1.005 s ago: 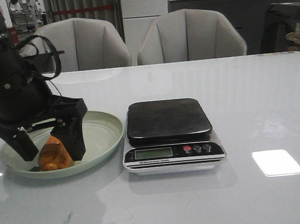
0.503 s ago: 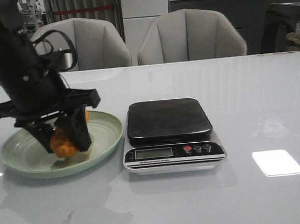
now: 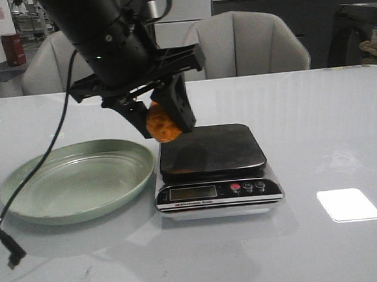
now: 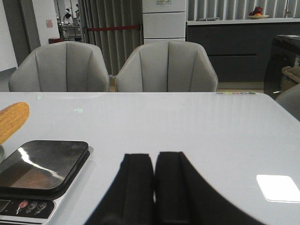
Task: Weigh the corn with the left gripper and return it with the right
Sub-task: 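Lift the corn with the left gripper and lower it onto the scale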
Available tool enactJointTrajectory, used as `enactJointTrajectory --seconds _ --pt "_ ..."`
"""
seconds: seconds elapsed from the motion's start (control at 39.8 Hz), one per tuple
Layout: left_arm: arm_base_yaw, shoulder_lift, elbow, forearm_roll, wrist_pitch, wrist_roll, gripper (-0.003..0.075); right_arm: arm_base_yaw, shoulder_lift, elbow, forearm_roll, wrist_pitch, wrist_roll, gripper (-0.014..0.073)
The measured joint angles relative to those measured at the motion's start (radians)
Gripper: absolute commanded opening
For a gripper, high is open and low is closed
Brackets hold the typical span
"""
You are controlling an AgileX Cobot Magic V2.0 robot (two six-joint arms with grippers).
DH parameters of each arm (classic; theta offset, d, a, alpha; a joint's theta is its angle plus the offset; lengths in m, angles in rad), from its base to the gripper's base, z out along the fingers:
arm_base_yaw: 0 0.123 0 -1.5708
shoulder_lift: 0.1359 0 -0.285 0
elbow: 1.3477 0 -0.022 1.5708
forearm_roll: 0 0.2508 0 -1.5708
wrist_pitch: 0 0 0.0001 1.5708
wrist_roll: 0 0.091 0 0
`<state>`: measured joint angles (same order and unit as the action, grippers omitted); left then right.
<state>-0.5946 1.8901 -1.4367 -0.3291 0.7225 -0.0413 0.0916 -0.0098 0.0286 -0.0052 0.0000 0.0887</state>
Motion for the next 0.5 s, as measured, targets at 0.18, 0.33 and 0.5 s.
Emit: enactJointTrajectory --seconds 0.18,0.33,0.5 --pt "-0.034 0.058 -0.032 -0.038 -0.011 0.0 0.0166 0.0 0.0 0.0 0.0 0.0 0.0 0.0158" --pt "-0.045 0.097 -0.046 -0.072 -0.031 0.0 0.0335 0.0 0.0 0.0 0.0 0.0 0.0 0.0158" --pt "-0.046 0.13 -0.055 -0.098 -0.059 0.0 0.0594 0.0 0.0 0.0 0.0 0.0 0.0 0.0158"
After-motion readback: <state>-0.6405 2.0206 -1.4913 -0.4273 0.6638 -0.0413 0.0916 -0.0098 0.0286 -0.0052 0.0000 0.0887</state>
